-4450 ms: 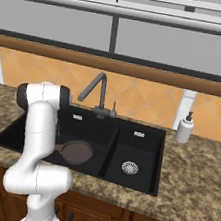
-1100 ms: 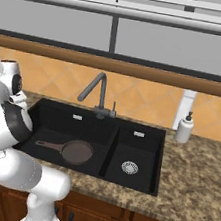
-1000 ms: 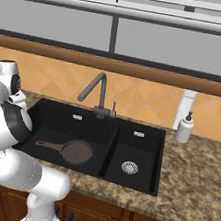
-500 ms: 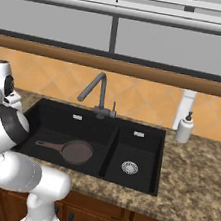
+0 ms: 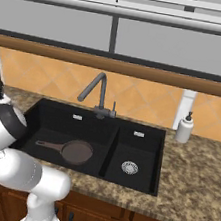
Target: Pick the pan and sponge and place them into the sink. Then turn on the water.
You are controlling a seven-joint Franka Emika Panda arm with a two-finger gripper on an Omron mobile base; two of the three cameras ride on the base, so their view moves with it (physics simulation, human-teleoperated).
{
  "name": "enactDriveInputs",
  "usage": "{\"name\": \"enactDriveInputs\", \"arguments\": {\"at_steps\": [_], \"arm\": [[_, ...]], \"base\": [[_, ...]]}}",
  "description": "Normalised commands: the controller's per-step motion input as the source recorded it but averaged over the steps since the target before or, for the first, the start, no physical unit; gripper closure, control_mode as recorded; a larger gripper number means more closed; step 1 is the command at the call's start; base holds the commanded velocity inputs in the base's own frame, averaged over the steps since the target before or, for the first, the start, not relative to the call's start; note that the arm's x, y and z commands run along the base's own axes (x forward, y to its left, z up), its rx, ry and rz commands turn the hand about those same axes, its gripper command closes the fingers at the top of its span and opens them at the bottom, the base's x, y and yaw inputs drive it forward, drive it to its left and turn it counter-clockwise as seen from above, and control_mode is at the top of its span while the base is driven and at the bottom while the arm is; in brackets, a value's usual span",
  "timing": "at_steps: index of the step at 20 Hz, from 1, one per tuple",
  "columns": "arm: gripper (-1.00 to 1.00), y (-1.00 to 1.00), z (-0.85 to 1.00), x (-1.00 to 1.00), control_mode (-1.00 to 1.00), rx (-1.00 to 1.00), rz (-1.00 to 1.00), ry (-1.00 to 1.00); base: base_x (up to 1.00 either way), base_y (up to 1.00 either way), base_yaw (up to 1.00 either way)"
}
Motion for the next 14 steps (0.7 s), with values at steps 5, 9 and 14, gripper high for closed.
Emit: {"name": "enactDriveInputs", "arguments": {"at_steps": [5, 9, 14], "arm": [[-1.00, 0.55, 0.00, 0.00, -1.00, 0.00, 0.08, 0.00], [-1.00, 0.45, -0.04, 0.00, -1.00, 0.00, 0.09, 0.00], [-1.00, 0.28, -0.10, 0.00, -1.00, 0.00, 0.09, 0.00]], "base": [[0.00, 0.00, 0.00], [0.00, 0.00, 0.00], [0.00, 0.00, 0.00]]}}
